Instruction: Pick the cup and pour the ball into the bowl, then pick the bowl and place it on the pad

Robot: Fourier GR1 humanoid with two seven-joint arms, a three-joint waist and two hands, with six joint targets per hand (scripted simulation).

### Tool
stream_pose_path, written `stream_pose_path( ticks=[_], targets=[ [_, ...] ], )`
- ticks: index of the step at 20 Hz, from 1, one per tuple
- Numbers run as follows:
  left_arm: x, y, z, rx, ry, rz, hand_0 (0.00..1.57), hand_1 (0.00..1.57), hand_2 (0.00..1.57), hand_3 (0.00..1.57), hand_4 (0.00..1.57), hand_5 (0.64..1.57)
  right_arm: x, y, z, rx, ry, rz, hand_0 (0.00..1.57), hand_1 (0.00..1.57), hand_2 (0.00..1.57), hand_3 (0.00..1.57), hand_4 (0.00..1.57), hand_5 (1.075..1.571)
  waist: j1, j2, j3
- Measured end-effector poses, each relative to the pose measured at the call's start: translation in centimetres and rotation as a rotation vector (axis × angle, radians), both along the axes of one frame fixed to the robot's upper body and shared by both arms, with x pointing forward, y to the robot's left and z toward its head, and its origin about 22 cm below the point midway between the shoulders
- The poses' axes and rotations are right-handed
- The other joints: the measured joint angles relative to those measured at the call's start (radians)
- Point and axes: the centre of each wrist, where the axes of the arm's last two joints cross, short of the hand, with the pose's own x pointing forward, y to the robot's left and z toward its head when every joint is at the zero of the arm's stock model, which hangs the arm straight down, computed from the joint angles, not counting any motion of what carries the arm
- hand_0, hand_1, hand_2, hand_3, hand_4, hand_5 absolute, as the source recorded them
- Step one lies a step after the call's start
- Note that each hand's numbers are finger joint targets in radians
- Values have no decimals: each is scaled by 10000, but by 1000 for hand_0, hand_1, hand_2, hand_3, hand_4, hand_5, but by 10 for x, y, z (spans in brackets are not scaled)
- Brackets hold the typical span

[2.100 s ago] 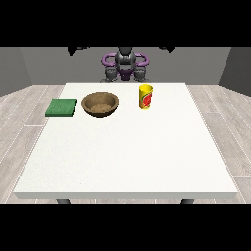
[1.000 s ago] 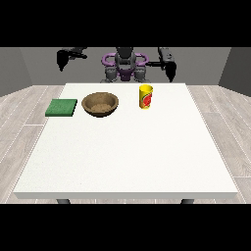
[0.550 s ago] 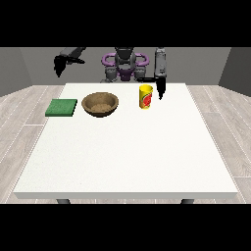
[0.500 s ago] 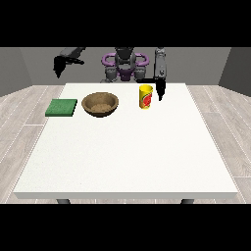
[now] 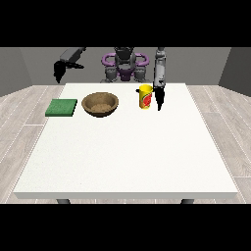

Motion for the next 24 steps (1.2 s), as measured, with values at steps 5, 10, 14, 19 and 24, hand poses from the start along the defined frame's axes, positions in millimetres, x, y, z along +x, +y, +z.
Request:
stream_pose_path(
  ticks=[5,10,14,19,24],
  targets=[
    [4,0,-9,-18,-134,188,0,0,0,0,0,1559,4,3,4,-15,-155,237,0,0,0,0,0,1571,-172,219,53],
    [1,-2,-13,1650,-500,789,1299,1299,1571,1571,1428,1255,11,-2,11,-94,-232,160,0,0,0,0,0,1570,-299,189,127],
    [-5,1,-13,2646,-905,1586,1324,1324,1571,1571,1482,1252,14,-14,22,-256,-515,263,0,0,0,0,0,1570,-582,392,268],
    [-14,-8,-24,3267,-11,1535,1341,1341,1571,1571,1532,1304,7,-28,11,-268,364,66,0,0,0,0,0,1570,-500,-433,120],
    [10,30,7,5551,905,1709,1440,1440,1571,1571,1571,1303,2,-37,-6,-228,1499,-210,0,0,0,0,0,1569,-128,-1649,60]
  ],
)
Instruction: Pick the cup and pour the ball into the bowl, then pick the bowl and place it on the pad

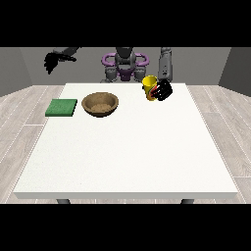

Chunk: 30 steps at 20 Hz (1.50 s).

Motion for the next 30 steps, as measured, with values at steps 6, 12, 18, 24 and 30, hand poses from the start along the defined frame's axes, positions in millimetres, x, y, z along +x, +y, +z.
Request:
stream_pose_path(
  ticks=[6,12,18,24,30],
  targets=[
    [47,27,70,2293,622,643,1486,1486,1571,1571,1571,1274,1,-3,-15,228,502,-198,0,0,0,0,0,1569,183,-417,-22],
    [63,3,91,3473,977,811,1486,1486,1571,1571,1571,1274,-3,-14,-25,327,646,-291,0,0,0,0,0,1569,296,-550,-43],
    [73,-31,101,4936,1147,1201,1498,1498,1571,1571,1523,1241,-8,-23,-31,421,860,-196,0,0,0,0,0,1570,162,-843,-47],
    [83,-82,115,7462,872,1170,1553,1553,1571,1571,1530,1298,-8,-28,-38,456,1169,-197,0,0,0,0,0,1571,114,-1254,-37],
    [78,-139,113,10623,263,474,1477,1477,1571,1571,1571,1098,-12,-37,-44,460,1317,-301,0,0,0,0,0,1571,93,-1489,-30]
  ],
)
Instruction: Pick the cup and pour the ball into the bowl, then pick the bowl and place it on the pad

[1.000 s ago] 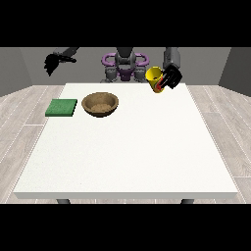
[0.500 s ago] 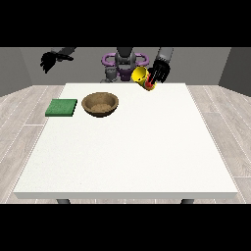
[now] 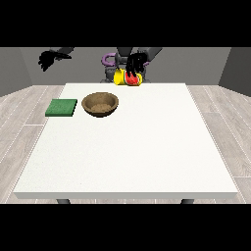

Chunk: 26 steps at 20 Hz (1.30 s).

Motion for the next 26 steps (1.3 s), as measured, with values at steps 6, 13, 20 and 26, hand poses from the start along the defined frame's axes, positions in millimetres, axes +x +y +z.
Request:
stream_pose_path(
  ticks=[6,13,20,26],
  targets=[
    [-8,-45,-4,3557,-376,-841,1522,1522,1571,1571,1510,1221,10,4,3,102,-245,264,0,0,0,0,0,1570,-208,274,-4],
    [-16,-69,-11,7194,-909,-1376,1449,1449,1571,1571,1529,1137,7,-5,0,113,-209,107,0,0,0,0,0,1571,-23,200,-16],
    [-20,-79,-4,7865,-871,-1855,1480,1480,1571,1571,1495,1222,7,-4,-3,223,484,-69,0,0,0,0,0,1567,314,-114,-26],
    [-11,-57,17,1258,-46,-402,1175,1175,1443,1274,1465,1170,-3,-12,-7,345,691,-726,0,0,0,0,104,1565,1068,-86,-106]
  ],
)
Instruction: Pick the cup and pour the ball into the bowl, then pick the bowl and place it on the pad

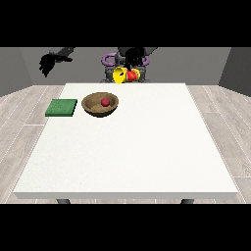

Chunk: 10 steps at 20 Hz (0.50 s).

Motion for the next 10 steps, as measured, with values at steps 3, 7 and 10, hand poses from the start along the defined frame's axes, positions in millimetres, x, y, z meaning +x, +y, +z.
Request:
stream_pose_path(
  ticks=[3,7,10],
  targets=[
    [-3,10,-1,-3539,458,540,558,558,0,0,891,1502,-2,2,-3,91,42,-241,0,0,0,0,364,1568,331,188,-44],
    [-13,31,-12,-7996,1027,1295,0,0,0,0,0,1550,11,21,-2,340,-403,-123,0,0,0,0,303,1568,348,968,-127],
    [-23,44,-15,-10746,1316,1166,0,0,0,0,0,1560,24,39,2,393,-685,-48,0,0,0,0,297,1571,340,1451,-121]
  ],
)
